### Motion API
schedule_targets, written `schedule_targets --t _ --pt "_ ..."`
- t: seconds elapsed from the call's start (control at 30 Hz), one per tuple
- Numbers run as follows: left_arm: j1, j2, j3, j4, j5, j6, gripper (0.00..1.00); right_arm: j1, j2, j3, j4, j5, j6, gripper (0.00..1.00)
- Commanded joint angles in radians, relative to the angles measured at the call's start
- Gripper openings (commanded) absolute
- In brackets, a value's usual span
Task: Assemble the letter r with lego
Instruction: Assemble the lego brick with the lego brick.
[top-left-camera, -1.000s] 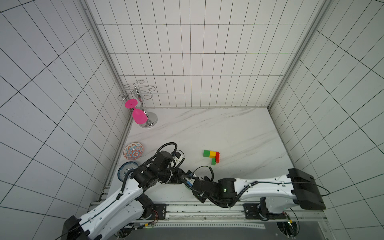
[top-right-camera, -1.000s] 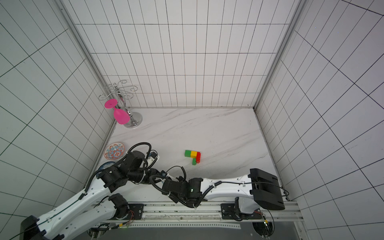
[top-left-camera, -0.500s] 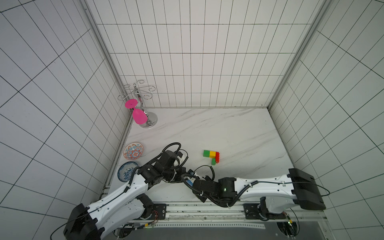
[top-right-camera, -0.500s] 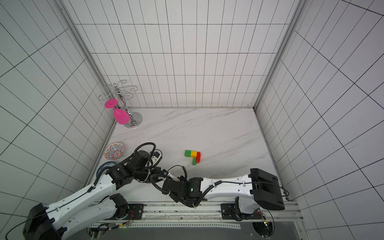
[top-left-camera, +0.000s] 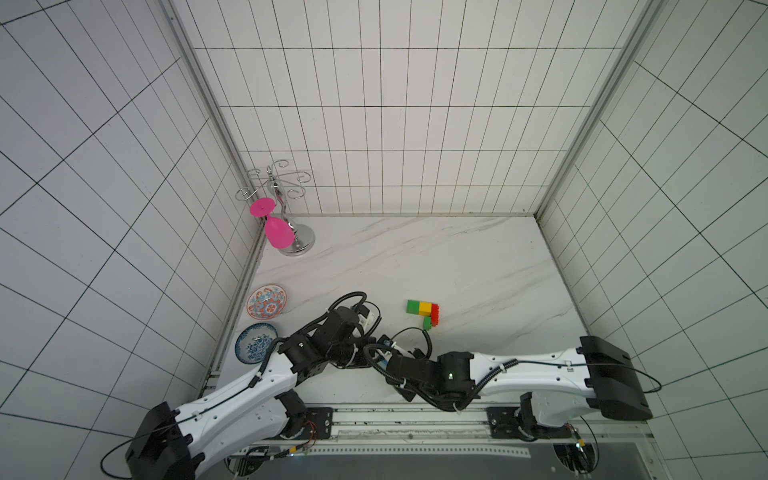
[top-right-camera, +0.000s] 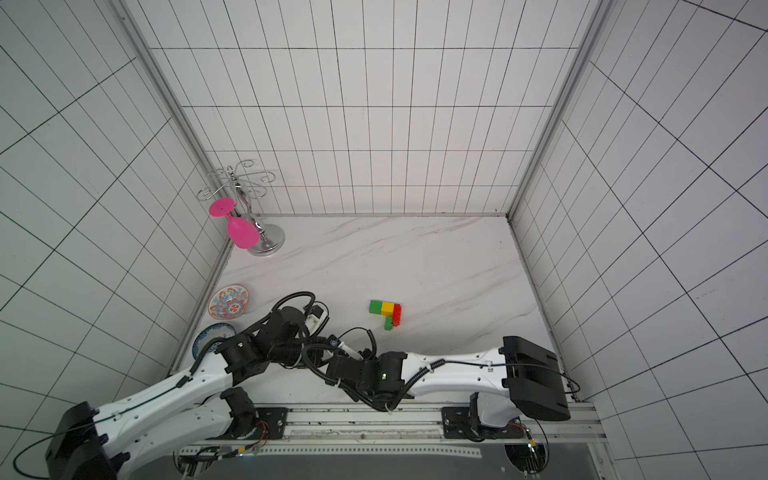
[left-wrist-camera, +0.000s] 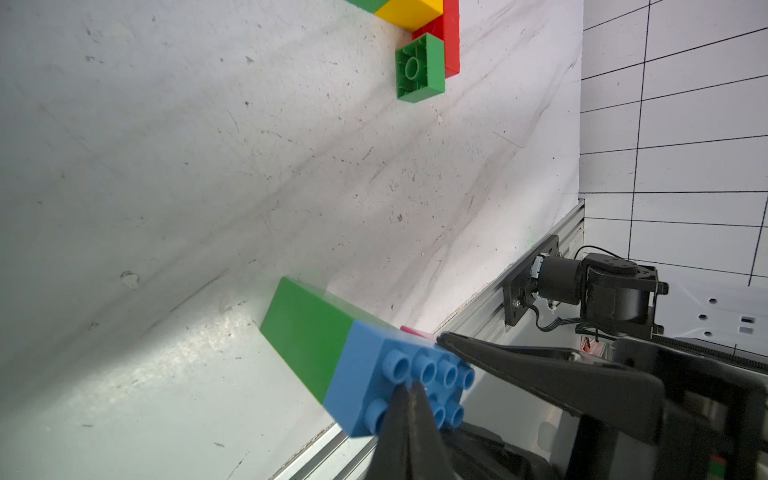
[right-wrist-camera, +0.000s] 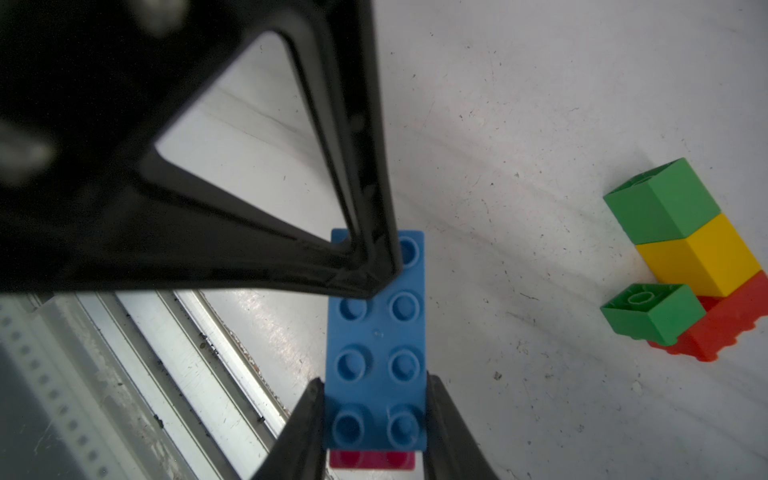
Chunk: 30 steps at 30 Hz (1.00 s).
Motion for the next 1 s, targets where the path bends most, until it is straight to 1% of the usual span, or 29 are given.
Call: schedule_targets --t 0.0,0.07,0.13,0.2,0.27,0.4,0.57,0.67,0.73,0.83,0.9,0.97 --pt "-0.011 -0.001 -0.029 -0.110 -0.078 -0.015 0.07 0.008 -0.003 0.061 0.017 -0.004 -0.020 0.28" --pt "-0.011 -0.019 -0.013 -0.104 -0.078 -0.023 0.09 0.008 -0.010 0.070 0.006 0.002 -0.021 0.34" --pt "-0.011 -0.037 0.003 -0.081 -0.065 -0.031 0.14 0.008 -0.018 0.073 0.002 0.006 -0.022 0.40" --pt "-0.011 -0.052 0.023 -0.052 -0.044 -0.053 0.21 0.007 -0.027 0.074 0.000 0.008 -0.023 0.44" --pt "-0.012 -0.057 0.041 -0.016 -0.022 -0.069 0.28 0.006 -0.033 0.073 0.001 0.006 -0.026 0.46" --pt "-0.014 -0.043 0.091 0.024 0.000 -0.086 0.37 0.004 -0.040 0.071 -0.003 0.008 -0.023 0.48" --pt "-0.018 -0.031 0.115 0.106 0.020 -0.125 0.41 0.003 -0.055 0.063 -0.005 0.011 -0.020 0.48" --pt "-0.019 -0.051 0.127 0.141 0.006 -0.150 0.43 0.002 -0.075 0.058 -0.005 0.020 -0.018 0.51" --pt "-0.018 -0.083 0.150 0.129 -0.031 -0.147 0.43 0.002 -0.092 0.052 -0.006 0.020 -0.022 0.52" --pt "-0.012 -0.140 0.211 0.026 -0.146 -0.084 0.46 -0.003 -0.108 0.051 -0.011 0.007 -0.033 0.54" --pt "-0.004 -0.179 0.267 -0.114 -0.277 -0.009 0.48 -0.011 -0.107 0.056 -0.016 -0.010 -0.040 0.54" --pt "0.026 -0.211 0.314 -0.250 -0.372 0.057 0.51 -0.018 -0.100 0.063 -0.019 -0.030 -0.051 0.53"
